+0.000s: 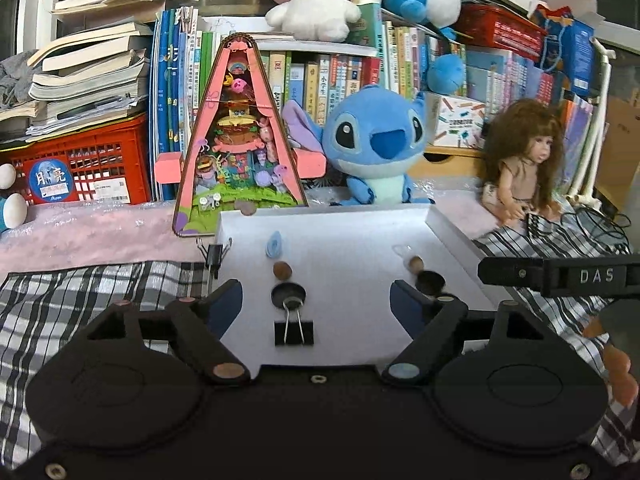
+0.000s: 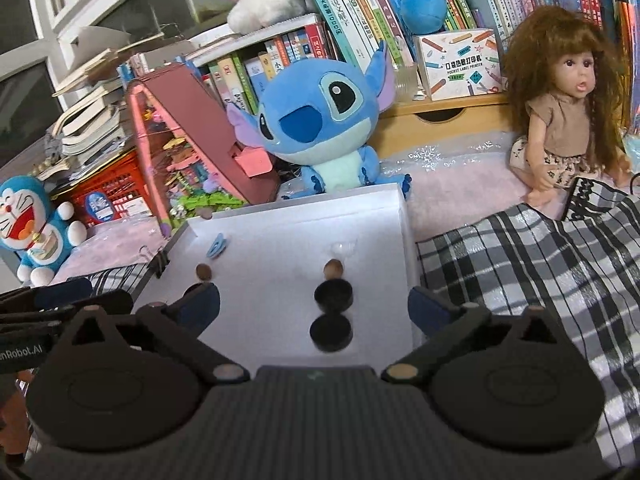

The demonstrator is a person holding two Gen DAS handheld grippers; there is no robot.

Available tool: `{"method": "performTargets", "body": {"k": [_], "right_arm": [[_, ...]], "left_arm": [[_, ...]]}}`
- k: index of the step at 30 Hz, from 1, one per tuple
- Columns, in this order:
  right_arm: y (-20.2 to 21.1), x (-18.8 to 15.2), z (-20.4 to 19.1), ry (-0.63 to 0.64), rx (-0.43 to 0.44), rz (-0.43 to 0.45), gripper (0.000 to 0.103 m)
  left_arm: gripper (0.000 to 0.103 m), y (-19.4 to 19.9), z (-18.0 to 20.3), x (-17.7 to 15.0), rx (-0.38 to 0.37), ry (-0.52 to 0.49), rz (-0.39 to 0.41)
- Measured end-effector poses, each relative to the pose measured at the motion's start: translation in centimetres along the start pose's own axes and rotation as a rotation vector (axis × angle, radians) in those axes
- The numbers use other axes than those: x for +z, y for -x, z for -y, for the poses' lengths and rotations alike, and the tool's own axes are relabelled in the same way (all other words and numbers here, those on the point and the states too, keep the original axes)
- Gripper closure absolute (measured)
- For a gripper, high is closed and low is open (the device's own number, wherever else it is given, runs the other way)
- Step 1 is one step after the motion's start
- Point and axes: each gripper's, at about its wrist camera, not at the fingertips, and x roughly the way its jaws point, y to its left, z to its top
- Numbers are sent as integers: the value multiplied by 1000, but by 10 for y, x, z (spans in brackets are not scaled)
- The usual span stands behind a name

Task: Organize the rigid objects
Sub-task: 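Withdraw both tools from the box toward the red markers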

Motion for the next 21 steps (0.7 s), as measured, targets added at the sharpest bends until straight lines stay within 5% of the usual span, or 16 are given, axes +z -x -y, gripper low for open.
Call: {"method": "performTargets", "body": {"k": [21], "right_arm": [[56, -60, -3, 62, -30, 36, 0]], "left_arm": [[19, 65, 22, -72, -11, -75, 49]]}}
